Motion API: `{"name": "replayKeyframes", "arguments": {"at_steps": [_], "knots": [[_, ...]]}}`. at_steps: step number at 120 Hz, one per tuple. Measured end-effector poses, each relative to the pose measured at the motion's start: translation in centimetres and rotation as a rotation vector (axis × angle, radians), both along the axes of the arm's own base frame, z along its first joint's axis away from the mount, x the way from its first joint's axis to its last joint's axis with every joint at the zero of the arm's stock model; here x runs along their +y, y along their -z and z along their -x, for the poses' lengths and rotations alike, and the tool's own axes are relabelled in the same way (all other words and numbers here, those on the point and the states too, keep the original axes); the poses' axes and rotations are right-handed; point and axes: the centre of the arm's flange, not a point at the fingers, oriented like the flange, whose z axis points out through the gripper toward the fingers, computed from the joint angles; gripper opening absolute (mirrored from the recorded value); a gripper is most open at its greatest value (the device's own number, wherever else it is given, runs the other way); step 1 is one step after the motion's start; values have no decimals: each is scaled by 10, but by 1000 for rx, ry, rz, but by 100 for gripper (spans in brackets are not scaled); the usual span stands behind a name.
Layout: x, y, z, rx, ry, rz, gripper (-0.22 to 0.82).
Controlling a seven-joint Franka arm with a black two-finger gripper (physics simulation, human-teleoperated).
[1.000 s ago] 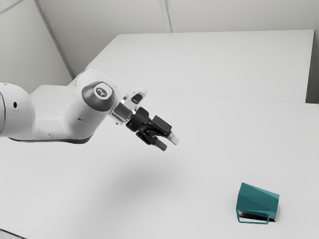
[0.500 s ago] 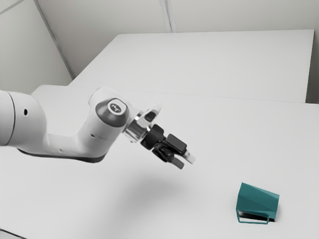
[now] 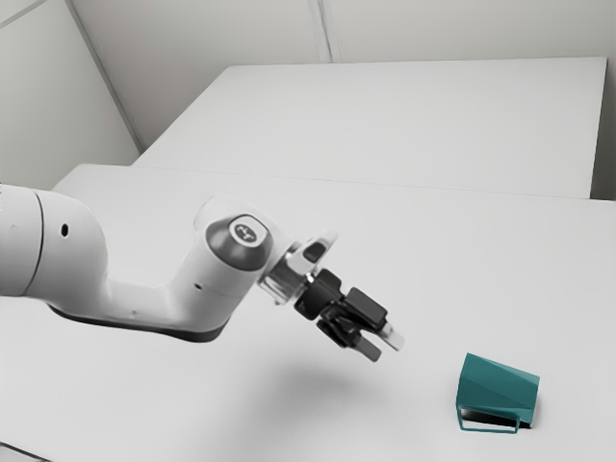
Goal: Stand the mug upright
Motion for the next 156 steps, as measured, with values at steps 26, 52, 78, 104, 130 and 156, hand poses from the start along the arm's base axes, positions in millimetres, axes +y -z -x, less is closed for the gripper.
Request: {"name": "replayKeyframes", "arguments": {"at_steps": [26, 52, 78, 104, 130, 156], "knots": [[-11, 17, 3, 24, -17, 33, 58], [-18, 30, 4, 21, -35, 59, 58], [-21, 48, 3, 18, -53, 72, 58], [-33, 57, 5, 1, -42, 91, 58], [-44, 56, 5, -31, -30, 121, 58], [-54, 55, 4, -63, -11, 142, 58]]}}
